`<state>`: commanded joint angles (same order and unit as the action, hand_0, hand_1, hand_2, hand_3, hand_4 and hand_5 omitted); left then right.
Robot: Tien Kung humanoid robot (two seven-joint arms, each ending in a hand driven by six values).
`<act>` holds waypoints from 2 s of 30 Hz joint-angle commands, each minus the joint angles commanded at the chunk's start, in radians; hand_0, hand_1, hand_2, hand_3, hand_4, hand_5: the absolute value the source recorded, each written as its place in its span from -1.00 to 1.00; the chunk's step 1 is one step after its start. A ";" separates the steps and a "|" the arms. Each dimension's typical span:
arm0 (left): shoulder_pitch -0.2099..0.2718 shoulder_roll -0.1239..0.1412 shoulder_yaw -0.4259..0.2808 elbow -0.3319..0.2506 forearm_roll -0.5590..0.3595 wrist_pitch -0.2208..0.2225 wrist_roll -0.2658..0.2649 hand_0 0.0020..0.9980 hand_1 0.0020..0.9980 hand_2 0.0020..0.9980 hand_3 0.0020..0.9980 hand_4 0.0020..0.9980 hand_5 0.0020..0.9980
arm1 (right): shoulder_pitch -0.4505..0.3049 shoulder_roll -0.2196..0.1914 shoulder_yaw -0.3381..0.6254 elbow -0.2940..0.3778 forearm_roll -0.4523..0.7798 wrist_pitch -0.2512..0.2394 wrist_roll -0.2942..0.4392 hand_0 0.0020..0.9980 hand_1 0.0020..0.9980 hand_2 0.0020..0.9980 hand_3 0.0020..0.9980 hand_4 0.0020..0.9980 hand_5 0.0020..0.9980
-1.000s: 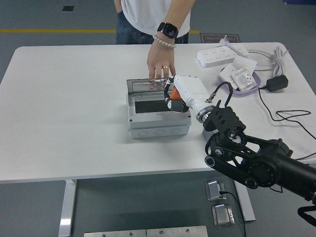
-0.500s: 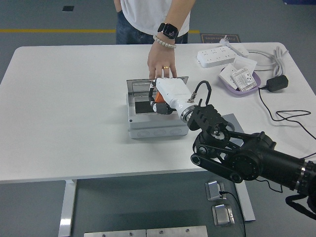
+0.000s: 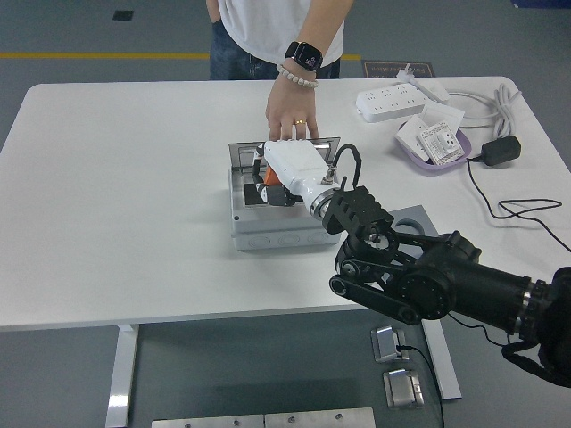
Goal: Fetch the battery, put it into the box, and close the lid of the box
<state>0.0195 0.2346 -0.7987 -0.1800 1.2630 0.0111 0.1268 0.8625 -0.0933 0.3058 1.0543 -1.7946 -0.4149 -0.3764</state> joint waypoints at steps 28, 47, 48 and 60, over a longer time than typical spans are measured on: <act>-0.009 -0.002 0.004 0.000 0.006 -0.009 0.005 -0.20 0.19 0.05 -0.03 -1.00 -1.00 | 0.002 0.012 0.002 -0.035 0.030 -0.042 0.025 -0.56 -0.46 -0.40 -0.37 -0.71 -0.88; -0.013 -0.004 0.002 0.000 0.011 -0.015 0.008 -0.21 0.19 0.05 -0.03 -1.00 -1.00 | -0.001 0.009 0.018 -0.021 0.055 -0.065 0.031 0.10 0.04 0.07 0.27 0.46 -0.07; -0.014 -0.004 0.001 0.000 0.011 -0.016 0.008 -0.21 0.19 0.05 -0.03 -1.00 -1.00 | -0.001 0.008 0.019 -0.020 0.059 -0.068 0.033 0.10 0.04 0.07 0.27 0.46 -0.07; -0.013 -0.006 0.001 0.000 0.012 -0.015 0.010 -0.22 0.20 0.06 -0.02 -1.00 -1.00 | -0.012 -0.002 0.044 0.001 0.116 -0.106 0.052 0.14 0.06 0.11 0.31 0.55 0.03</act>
<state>0.0065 0.2288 -0.7973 -0.1800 1.2752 -0.0044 0.1366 0.8507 -0.0956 0.3502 1.0555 -1.6784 -0.5212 -0.3244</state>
